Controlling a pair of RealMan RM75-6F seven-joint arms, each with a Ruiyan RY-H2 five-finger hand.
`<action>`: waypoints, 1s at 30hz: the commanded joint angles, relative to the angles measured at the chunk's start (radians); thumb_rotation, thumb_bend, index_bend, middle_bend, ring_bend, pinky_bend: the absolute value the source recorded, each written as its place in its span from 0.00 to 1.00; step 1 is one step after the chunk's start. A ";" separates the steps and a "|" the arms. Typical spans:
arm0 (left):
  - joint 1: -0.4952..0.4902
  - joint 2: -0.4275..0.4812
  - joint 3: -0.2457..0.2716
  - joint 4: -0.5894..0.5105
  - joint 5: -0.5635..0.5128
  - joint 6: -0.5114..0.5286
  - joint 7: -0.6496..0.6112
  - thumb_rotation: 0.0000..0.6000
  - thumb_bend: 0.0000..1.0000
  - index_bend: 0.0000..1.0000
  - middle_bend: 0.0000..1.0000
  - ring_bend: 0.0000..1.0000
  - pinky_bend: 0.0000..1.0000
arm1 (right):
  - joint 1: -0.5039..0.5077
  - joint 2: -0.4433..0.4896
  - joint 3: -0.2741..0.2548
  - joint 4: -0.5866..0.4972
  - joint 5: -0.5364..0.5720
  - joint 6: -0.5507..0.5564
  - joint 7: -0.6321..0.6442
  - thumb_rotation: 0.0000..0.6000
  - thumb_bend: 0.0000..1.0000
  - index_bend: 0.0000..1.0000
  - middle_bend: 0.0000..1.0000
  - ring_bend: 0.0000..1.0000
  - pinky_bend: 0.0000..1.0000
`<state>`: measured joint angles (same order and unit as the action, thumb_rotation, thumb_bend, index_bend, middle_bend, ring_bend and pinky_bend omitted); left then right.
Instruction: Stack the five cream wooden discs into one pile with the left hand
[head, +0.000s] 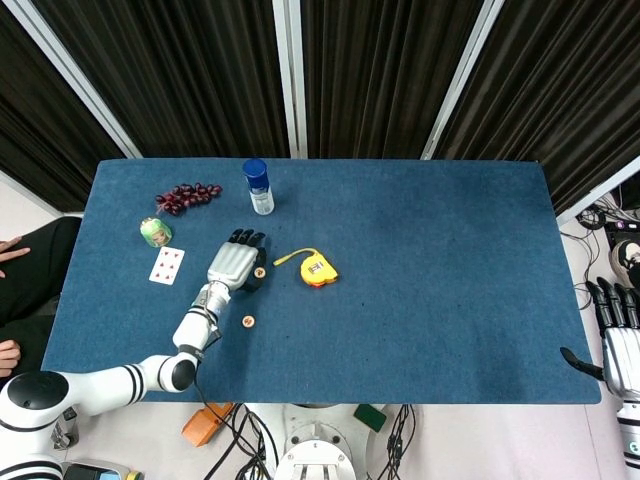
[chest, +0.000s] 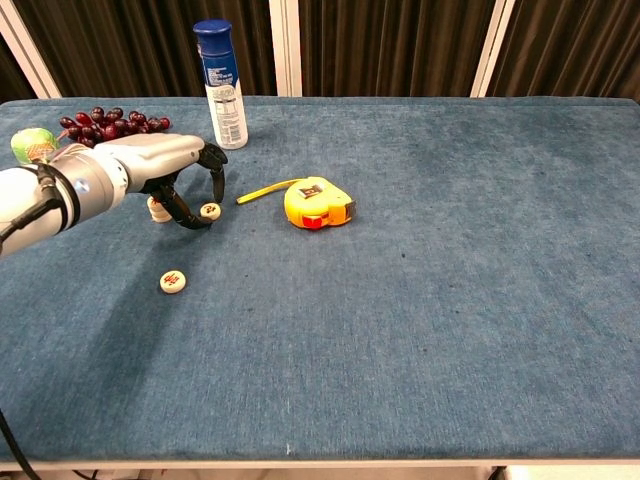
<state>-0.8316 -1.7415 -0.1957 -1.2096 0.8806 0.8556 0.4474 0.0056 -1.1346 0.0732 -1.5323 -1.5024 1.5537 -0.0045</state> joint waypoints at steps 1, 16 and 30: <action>-0.003 -0.003 0.005 0.011 0.000 -0.002 0.008 1.00 0.31 0.45 0.08 0.00 0.00 | 0.000 0.000 0.000 0.000 0.002 -0.001 -0.001 1.00 0.21 0.00 0.09 0.00 0.01; 0.021 0.049 0.001 -0.049 0.049 0.037 -0.036 1.00 0.39 0.52 0.08 0.00 0.00 | 0.003 0.002 0.001 -0.011 -0.001 0.000 -0.013 1.00 0.21 0.01 0.09 0.00 0.01; 0.079 0.214 0.022 -0.234 0.046 0.061 -0.067 1.00 0.36 0.52 0.08 0.00 0.00 | 0.012 -0.005 -0.002 -0.009 -0.012 -0.007 -0.015 1.00 0.20 0.01 0.09 0.00 0.01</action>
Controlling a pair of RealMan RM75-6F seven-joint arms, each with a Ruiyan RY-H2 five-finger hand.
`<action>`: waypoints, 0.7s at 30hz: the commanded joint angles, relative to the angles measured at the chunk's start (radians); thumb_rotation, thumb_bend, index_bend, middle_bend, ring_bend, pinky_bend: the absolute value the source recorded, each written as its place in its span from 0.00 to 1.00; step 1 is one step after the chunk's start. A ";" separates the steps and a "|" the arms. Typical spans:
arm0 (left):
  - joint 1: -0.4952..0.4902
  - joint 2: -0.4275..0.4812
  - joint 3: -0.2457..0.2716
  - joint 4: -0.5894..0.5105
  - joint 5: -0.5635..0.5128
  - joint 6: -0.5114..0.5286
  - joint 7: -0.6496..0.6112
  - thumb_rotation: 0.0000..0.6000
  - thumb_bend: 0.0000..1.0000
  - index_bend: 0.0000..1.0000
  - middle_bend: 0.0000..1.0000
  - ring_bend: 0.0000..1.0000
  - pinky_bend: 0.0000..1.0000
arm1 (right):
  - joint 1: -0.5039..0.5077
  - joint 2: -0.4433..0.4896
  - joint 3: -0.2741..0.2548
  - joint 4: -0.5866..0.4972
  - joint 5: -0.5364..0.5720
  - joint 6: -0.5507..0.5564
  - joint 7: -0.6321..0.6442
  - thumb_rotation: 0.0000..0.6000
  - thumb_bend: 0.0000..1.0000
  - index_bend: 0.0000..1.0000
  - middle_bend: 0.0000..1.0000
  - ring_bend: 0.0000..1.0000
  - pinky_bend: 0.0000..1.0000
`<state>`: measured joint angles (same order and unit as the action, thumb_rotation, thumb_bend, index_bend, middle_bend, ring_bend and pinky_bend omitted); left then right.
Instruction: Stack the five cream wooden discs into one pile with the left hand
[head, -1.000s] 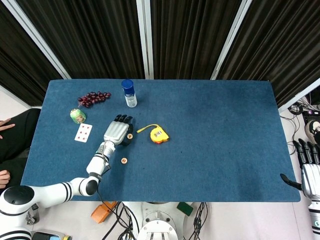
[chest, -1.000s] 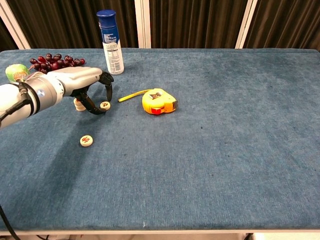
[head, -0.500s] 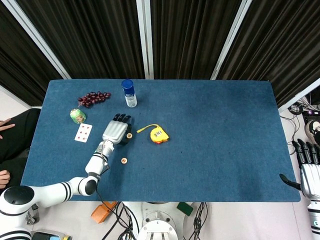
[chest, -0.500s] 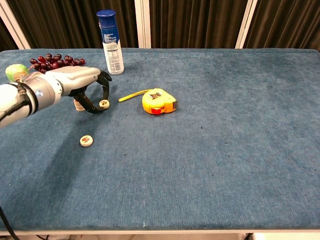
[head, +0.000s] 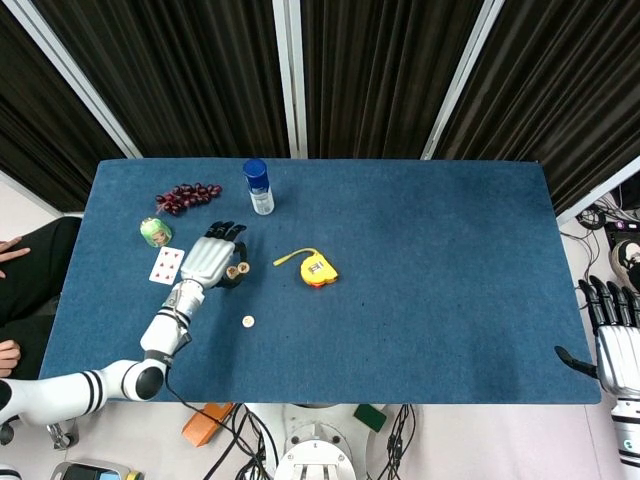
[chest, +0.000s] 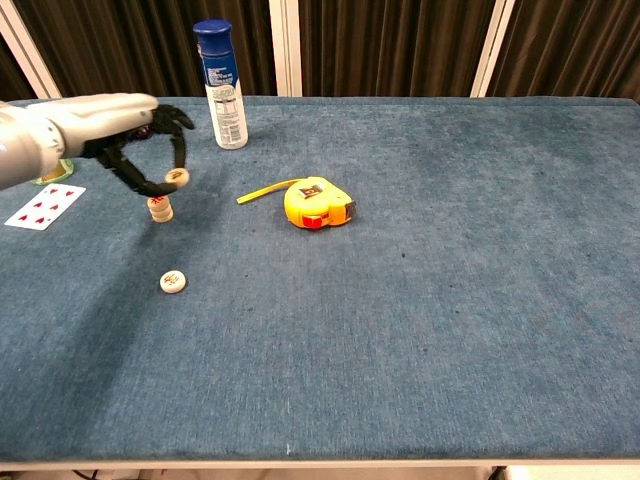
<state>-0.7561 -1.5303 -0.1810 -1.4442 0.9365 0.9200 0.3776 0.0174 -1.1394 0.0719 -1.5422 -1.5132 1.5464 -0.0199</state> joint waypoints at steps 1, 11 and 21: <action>0.004 0.001 0.009 0.005 -0.014 -0.004 0.004 1.00 0.36 0.52 0.08 0.00 0.00 | 0.000 -0.001 -0.001 0.001 -0.001 0.001 0.001 1.00 0.20 0.01 0.09 0.00 0.01; -0.002 -0.024 0.013 0.061 -0.055 -0.024 0.002 1.00 0.35 0.50 0.08 0.00 0.00 | -0.006 0.000 -0.003 0.001 -0.001 0.009 0.002 1.00 0.20 0.01 0.09 0.00 0.01; -0.004 -0.023 0.017 0.079 -0.068 -0.031 0.006 1.00 0.35 0.50 0.08 0.00 0.00 | -0.006 0.001 -0.003 -0.005 0.001 0.009 -0.003 1.00 0.21 0.01 0.09 0.00 0.01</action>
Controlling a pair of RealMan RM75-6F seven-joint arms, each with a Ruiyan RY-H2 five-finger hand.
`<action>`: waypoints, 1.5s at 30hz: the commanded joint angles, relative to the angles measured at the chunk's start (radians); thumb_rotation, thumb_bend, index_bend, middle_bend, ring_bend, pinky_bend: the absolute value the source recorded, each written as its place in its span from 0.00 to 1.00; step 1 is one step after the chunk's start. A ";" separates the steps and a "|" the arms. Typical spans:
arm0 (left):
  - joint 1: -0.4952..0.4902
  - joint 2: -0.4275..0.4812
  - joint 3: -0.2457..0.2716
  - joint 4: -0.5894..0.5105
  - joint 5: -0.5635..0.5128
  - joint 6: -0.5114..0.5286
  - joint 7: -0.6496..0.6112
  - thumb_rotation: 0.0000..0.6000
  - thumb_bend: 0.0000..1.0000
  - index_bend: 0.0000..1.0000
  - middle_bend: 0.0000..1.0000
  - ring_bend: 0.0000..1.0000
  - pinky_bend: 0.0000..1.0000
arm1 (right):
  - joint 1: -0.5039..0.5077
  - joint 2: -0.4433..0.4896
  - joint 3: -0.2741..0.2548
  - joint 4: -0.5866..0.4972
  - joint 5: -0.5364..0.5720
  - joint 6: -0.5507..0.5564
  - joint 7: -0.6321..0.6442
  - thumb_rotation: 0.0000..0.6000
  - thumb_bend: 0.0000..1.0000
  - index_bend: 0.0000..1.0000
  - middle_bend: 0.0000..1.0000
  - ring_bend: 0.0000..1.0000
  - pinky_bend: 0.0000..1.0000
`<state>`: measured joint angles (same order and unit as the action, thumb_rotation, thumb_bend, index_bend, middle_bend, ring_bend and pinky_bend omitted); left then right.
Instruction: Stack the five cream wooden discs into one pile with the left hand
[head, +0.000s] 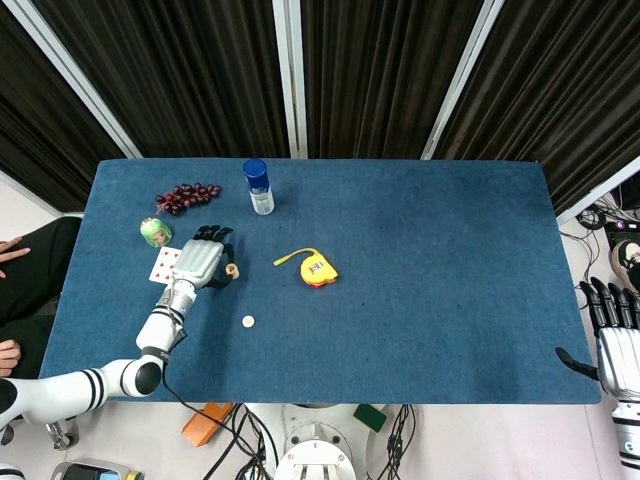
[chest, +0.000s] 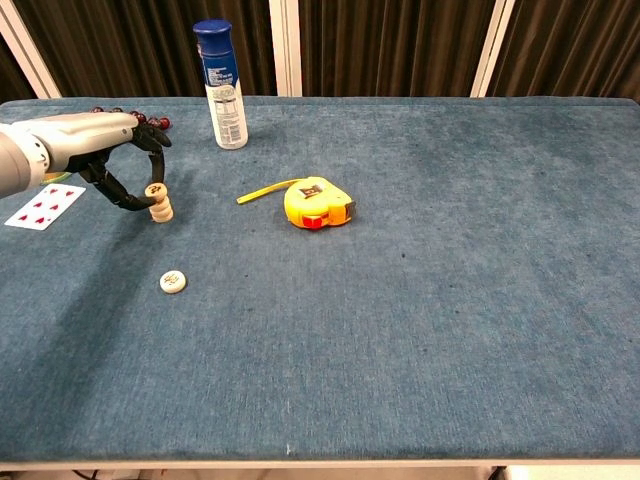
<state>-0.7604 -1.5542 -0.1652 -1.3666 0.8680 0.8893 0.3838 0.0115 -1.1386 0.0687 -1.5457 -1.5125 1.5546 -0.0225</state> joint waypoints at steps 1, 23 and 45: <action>0.000 0.001 0.002 0.002 0.000 -0.001 0.000 1.00 0.35 0.50 0.08 0.00 0.00 | 0.000 0.001 0.001 -0.002 0.000 0.001 -0.002 1.00 0.21 0.01 0.09 0.00 0.01; 0.003 0.005 0.008 0.008 0.002 -0.006 -0.011 1.00 0.33 0.48 0.08 0.00 0.00 | 0.000 0.003 0.001 -0.017 -0.002 0.004 -0.019 1.00 0.20 0.01 0.09 0.00 0.01; 0.046 0.062 0.045 -0.133 0.166 0.097 -0.036 1.00 0.30 0.40 0.06 0.00 0.00 | -0.005 0.006 0.000 -0.021 -0.010 0.018 -0.018 1.00 0.21 0.01 0.09 0.00 0.01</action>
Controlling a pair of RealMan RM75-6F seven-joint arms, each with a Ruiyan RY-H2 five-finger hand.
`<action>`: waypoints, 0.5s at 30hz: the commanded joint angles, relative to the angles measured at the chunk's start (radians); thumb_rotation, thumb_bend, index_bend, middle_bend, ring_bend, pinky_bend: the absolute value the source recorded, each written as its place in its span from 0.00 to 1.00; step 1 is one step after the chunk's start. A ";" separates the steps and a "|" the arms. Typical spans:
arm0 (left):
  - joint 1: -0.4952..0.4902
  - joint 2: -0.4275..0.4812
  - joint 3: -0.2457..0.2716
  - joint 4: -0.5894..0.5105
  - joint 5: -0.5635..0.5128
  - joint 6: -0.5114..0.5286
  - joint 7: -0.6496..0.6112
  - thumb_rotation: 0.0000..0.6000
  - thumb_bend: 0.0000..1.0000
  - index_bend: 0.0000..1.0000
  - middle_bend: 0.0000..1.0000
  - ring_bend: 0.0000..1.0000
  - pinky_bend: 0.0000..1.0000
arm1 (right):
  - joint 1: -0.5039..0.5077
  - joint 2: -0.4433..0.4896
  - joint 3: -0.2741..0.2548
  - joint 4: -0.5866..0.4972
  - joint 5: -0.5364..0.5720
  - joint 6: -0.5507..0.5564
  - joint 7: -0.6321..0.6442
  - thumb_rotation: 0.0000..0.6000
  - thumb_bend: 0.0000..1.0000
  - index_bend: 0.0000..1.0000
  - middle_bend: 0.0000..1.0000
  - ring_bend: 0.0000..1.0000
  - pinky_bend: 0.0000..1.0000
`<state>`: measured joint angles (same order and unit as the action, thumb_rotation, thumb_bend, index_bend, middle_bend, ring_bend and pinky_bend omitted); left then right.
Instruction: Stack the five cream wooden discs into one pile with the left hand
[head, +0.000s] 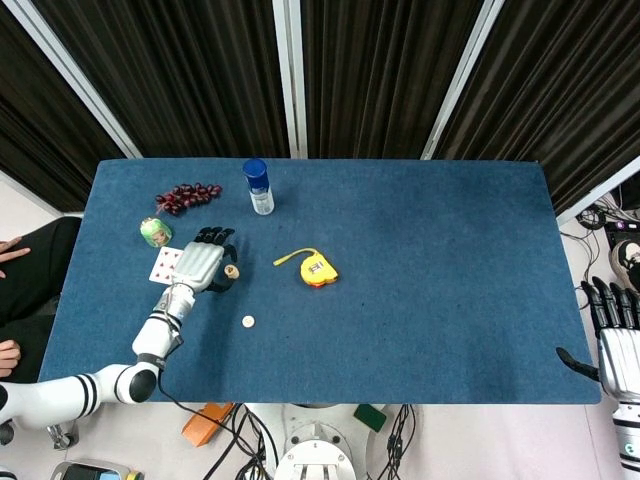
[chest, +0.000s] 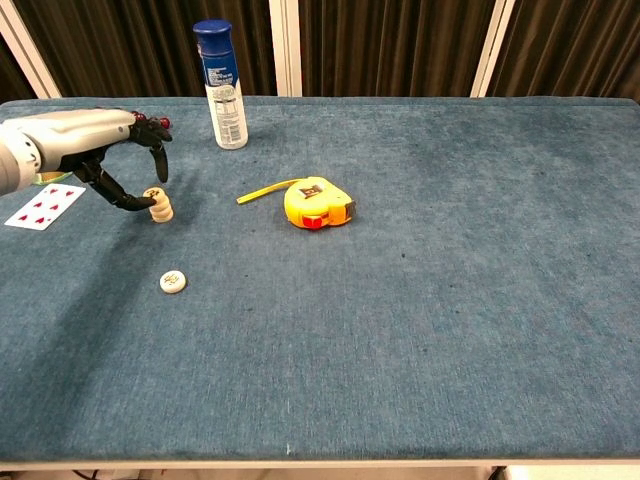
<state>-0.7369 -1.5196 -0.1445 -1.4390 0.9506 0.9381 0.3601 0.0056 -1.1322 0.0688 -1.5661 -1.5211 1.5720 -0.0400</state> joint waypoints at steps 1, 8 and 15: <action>0.028 0.031 0.034 -0.074 0.111 0.060 -0.013 1.00 0.30 0.40 0.06 0.00 0.00 | 0.001 -0.001 -0.001 0.000 -0.003 0.000 -0.001 1.00 0.21 0.01 0.09 0.00 0.01; 0.057 0.023 0.124 -0.103 0.284 0.119 0.035 1.00 0.30 0.40 0.06 0.00 0.00 | -0.002 -0.005 -0.004 0.005 -0.010 0.007 0.004 1.00 0.20 0.01 0.09 0.00 0.01; 0.089 -0.015 0.177 -0.068 0.362 0.148 0.079 1.00 0.27 0.40 0.06 0.00 0.00 | -0.012 -0.008 -0.007 0.013 -0.013 0.021 0.013 1.00 0.21 0.01 0.09 0.00 0.01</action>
<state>-0.6539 -1.5273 0.0266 -1.5141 1.3063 1.0822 0.4330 -0.0060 -1.1398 0.0623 -1.5534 -1.5341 1.5928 -0.0268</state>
